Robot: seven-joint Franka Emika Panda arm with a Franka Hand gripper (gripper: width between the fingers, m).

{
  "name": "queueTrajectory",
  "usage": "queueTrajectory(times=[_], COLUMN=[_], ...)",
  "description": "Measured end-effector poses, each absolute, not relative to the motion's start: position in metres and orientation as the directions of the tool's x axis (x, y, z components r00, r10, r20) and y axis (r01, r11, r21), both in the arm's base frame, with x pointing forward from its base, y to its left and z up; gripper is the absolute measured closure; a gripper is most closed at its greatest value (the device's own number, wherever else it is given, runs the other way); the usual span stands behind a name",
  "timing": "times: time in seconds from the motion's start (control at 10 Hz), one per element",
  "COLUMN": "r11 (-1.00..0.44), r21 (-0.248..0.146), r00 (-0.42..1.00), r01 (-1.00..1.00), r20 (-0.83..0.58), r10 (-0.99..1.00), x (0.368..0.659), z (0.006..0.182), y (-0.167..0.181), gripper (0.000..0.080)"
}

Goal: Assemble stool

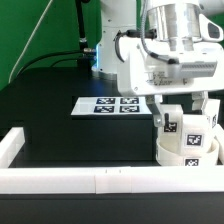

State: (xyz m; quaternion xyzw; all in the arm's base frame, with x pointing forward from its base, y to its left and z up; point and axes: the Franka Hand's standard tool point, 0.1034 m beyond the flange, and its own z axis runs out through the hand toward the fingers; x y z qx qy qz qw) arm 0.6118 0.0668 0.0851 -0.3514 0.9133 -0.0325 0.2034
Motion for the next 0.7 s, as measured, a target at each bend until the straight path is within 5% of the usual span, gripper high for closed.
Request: queueTrajectory(times=[0.2, 0.4, 0.7], r11=[0.645, 0.377, 0.191], r21=[-0.264, -0.387, -0.425], r00=[-0.553, -0.294, -0.128], r01=[-0.717, -0.842, -0.885], r20=[-0.349, -0.257, -0.173], r10=[-0.757, -0.921, -0.977], x=[0.620, 0.629, 0.628], z=[0.113, 0.134, 0.131], y=[0.070, 0.071, 0.070], gripper=[0.0151, 0.0151, 0.0151])
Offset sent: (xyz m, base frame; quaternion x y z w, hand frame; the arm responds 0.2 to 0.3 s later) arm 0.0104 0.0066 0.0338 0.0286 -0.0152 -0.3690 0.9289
